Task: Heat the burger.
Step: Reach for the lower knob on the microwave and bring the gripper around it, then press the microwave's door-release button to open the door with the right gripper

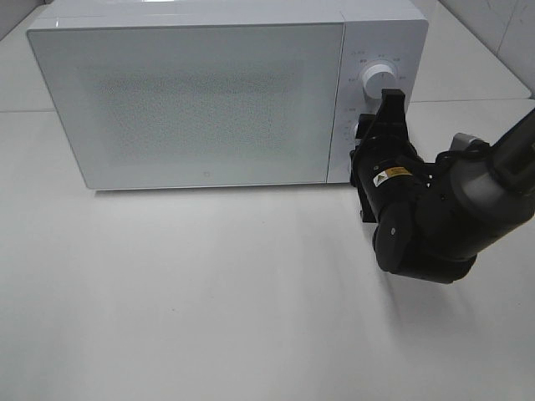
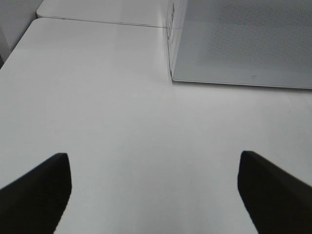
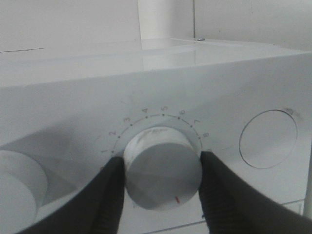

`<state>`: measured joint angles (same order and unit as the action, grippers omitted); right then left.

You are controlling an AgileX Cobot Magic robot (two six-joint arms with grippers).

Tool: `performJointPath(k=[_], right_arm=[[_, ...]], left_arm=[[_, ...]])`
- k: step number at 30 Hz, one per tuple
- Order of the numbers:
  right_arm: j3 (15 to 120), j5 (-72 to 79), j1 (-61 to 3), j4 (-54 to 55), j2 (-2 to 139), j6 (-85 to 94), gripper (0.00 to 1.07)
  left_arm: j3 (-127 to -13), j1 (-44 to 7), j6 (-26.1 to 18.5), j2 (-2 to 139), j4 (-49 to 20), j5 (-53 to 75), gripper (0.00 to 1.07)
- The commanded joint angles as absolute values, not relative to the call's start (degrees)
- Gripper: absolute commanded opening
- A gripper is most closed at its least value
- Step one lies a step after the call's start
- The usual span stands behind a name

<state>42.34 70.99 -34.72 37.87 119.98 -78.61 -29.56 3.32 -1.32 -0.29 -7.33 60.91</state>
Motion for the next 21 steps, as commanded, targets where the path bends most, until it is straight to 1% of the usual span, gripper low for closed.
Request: performJointPath(k=[1,3,4,6,8,11,21], right_arm=[[43.0,82.1,-34.5,39.2,119.9,-77.5,0.46],[43.0,82.2,-34.5,39.4,119.9,-77.5,0.47],[43.0,82.2,-34.5,39.5,119.9,-77.5,0.5],[43.0,82.2,-34.5,39.5,119.9,-77.5,0.52],[43.0,82.2,-34.5,39.2,119.9,-77.5,0.57],[43.0,82.2,-34.5,38.2,119.5,-76.2,0.6],[39.1,82.2,-34.5,36.3,117.1,-75.4,0.6]], left_arm=[[-29.5,3.3,-1.4,-1.3,-7.7,61.2,0.85],[-29.5,3.3,-1.4,-1.3,-7.7,61.2,0.85],[-29.5,3.3,-1.4,-1.3,-7.7,61.2,0.85],[-29.5,3.3,-1.4,-1.3,-7.7,61.2,0.85],[-29.5,3.3,-1.4,-1.3,-7.7,61.2,0.85],[-29.5,3.3,-1.4,-1.3,-7.7,61.2,0.85],[-29.5,3.3,-1.4,-1.3,-7.7,61.2,0.85]])
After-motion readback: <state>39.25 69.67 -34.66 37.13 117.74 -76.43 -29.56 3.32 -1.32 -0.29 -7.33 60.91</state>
